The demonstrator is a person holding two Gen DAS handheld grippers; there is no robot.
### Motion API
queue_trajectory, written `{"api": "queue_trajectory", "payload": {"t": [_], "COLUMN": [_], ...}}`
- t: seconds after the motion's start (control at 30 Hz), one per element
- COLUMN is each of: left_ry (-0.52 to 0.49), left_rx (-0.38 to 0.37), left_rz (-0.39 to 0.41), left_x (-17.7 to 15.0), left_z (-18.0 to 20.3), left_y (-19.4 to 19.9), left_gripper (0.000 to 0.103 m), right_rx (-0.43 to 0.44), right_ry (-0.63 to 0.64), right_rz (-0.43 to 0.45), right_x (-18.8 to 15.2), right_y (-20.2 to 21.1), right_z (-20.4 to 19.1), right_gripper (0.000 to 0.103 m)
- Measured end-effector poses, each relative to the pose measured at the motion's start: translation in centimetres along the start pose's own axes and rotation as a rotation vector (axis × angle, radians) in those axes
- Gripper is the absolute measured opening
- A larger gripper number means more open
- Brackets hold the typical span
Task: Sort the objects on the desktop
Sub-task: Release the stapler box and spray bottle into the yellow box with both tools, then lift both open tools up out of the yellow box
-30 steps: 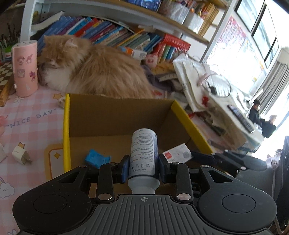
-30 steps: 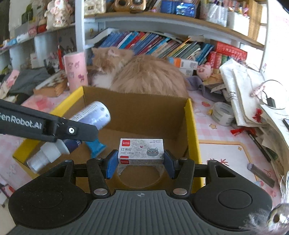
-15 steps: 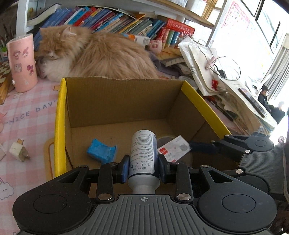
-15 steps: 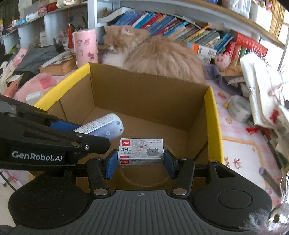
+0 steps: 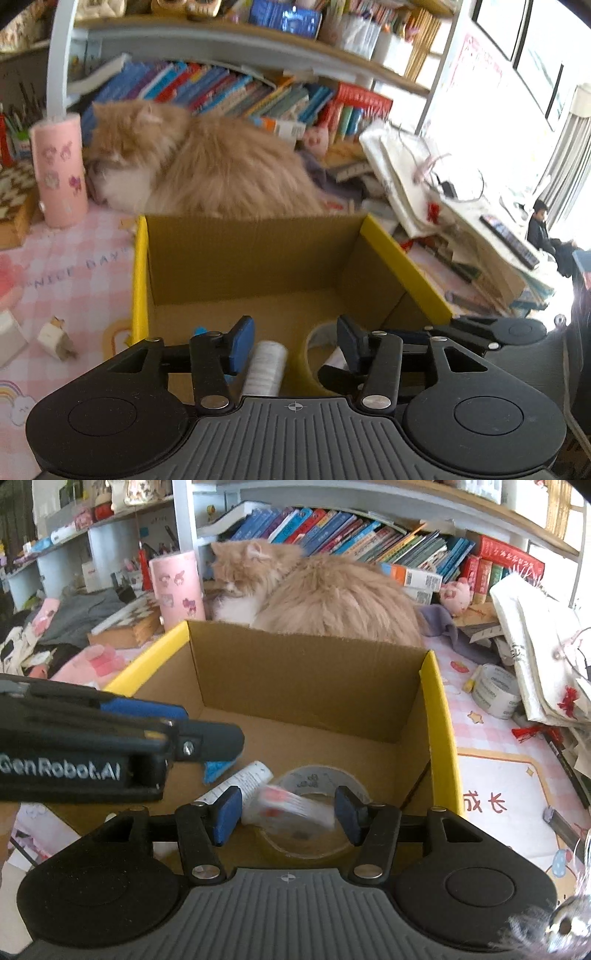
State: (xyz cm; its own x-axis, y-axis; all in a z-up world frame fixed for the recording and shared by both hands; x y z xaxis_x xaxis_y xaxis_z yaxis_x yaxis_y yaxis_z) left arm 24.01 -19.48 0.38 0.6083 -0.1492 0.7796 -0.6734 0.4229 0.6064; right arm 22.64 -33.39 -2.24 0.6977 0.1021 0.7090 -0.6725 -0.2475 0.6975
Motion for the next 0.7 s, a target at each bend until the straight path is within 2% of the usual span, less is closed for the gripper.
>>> {"api": "queue_trajectory", "payload": {"t": [0.2,0.33,0.53,0.7], "left_ry": [0.005,0.006,0.021,-0.002], "left_rx": [0.031,0.072,0.125,0.18], "left_rz": [0.071,0.089,0.116,0.175], "left_x": [0.6,0.3,-0.8,-1.2], "left_z": [0.0,-0.3,-0.7,-0.8], "left_y": [2.3,3.8,5.6,6.7], "left_gripper": [0.062,0.069,0.07,0.071], "right_rx": [-0.004,-0.014,-0.061,-0.078], "right_ry": [-0.042,-0.079,-0.012,0.026], "right_rz": [0.065,0.104,0.185,0.238], "right_x": [0.3,0.1,-0.6,-1.1], "right_y": [2.0,3.3,5.4,6.7], "right_z": [0.1,0.2,-0.5,-1.1], "right_gripper": [0.056,0.058,0.058,0.059]}}
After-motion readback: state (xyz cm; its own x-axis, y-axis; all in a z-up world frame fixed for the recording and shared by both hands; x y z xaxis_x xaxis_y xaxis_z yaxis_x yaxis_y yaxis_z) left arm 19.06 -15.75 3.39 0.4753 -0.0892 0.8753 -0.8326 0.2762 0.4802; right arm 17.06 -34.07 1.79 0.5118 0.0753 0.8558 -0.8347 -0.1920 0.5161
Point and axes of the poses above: each gripper's, at about its wrist camera, not at the fingertips, and y roughly against the way its jaws point, z to its right, x to its top, the point moved 3 cm from there along -y, roughly the way its jaws point, and after that the axes turned 6 degrees about -y, right-handed, at the moved point
